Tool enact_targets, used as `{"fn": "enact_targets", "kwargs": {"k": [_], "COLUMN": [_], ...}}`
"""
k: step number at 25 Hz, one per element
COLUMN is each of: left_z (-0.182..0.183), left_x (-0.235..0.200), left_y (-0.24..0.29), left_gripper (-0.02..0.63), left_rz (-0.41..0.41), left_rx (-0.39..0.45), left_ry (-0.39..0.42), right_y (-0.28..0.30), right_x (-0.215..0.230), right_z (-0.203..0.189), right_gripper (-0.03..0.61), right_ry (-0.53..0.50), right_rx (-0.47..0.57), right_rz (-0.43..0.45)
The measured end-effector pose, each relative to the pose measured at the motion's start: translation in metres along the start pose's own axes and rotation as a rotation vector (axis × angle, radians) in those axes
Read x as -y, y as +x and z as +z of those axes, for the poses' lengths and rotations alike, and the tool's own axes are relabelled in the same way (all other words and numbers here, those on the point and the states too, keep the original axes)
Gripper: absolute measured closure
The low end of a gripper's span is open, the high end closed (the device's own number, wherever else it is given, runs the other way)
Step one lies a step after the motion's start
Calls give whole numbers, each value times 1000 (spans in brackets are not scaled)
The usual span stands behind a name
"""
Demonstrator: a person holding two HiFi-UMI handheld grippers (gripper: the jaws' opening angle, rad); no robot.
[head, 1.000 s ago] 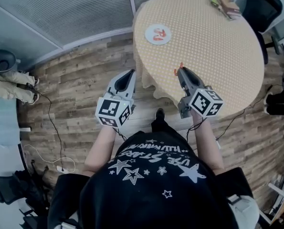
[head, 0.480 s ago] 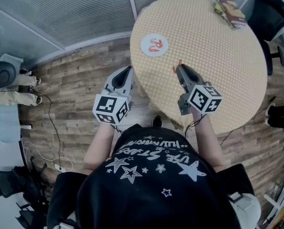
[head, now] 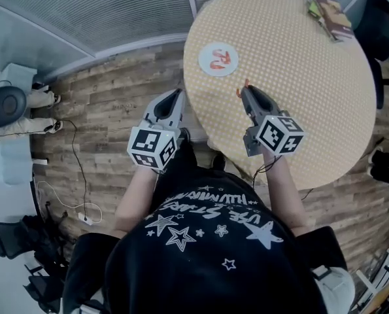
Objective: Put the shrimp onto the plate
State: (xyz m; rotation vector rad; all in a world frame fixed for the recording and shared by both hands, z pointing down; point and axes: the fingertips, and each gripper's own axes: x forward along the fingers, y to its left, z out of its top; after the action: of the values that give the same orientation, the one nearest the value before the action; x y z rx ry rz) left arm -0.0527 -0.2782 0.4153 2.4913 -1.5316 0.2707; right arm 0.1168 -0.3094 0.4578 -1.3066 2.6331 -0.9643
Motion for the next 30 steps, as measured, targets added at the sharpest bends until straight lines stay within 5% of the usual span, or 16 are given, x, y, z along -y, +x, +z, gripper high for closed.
{"fn": "enact_targets", "kwargs": {"k": [18, 30], "left_z": [13, 5], "left_x": [-74, -129], "left_y": [110, 164], "left_gripper": [604, 604], "left_rz": [-221, -358], "left_rx": [-42, -111], "left_ry": [33, 33], "right_y": [85, 163], "right_x": [20, 18], "right_z": [10, -10], "right_gripper": [508, 508], "right_ry": [61, 63], "right_rx": [31, -76], "right_rz": [-192, -298]}}
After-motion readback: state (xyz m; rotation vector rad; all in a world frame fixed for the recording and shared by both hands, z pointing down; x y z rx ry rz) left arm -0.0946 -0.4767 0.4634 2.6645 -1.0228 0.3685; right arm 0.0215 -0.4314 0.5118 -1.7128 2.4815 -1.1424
